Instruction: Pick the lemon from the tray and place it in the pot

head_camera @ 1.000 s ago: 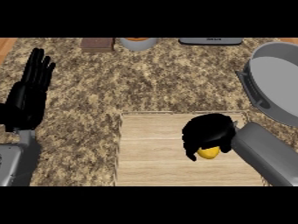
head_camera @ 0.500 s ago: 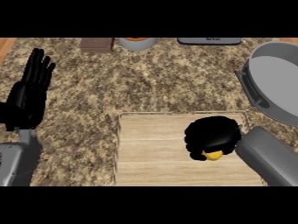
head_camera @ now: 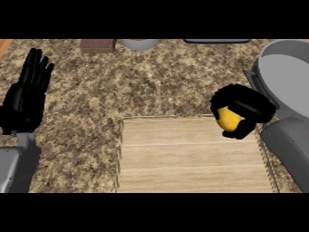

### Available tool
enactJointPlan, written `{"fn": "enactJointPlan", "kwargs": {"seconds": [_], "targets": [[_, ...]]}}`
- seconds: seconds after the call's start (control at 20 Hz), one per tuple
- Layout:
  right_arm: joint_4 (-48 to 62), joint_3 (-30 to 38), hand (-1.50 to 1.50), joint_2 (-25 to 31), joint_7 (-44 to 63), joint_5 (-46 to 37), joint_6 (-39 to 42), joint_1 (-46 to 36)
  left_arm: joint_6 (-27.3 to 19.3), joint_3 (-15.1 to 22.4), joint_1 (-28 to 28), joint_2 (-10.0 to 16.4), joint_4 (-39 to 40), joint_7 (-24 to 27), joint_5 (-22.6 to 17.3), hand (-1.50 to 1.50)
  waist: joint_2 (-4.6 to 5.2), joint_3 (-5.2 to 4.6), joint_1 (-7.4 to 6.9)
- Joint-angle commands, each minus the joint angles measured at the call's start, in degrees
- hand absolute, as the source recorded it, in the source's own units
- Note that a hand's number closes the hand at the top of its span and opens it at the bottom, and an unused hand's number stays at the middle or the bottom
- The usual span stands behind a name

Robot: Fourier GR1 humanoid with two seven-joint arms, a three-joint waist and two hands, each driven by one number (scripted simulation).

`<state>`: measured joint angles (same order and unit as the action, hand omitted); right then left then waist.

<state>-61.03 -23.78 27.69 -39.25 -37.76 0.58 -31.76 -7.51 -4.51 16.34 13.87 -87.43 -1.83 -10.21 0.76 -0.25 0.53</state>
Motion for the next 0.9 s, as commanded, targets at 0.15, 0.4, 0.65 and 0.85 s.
{"fn": "enactJointPlan", "kwargs": {"seconds": [0.15,0.4,0.65,0.85], "targets": [[9.6,15.1,1.50,0.3,27.6,0.8,-9.2,-5.0,0.0,0.0,-0.1,0.2,-0.2,0.0,0.2,0.00,0.50,-0.40,0.05],[13.8,22.4,1.50,2.2,47.4,-3.2,-19.7,-10.5,0.4,0.5,0.1,0.0,-0.3,0.1,0.2,0.00,0.26,-0.64,-1.64],[18.3,25.3,1.50,5.4,66.7,-12.0,-29.9,-16.3,1.2,1.8,1.0,-0.2,-0.6,-0.2,0.3,0.00,0.67,-0.72,-4.15],[22.7,25.2,1.50,6.7,83.8,-21.4,-35.0,-21.3,1.2,2.3,1.7,-1.0,0.3,0.1,0.3,0.00,0.83,-0.58,-5.03]]}}
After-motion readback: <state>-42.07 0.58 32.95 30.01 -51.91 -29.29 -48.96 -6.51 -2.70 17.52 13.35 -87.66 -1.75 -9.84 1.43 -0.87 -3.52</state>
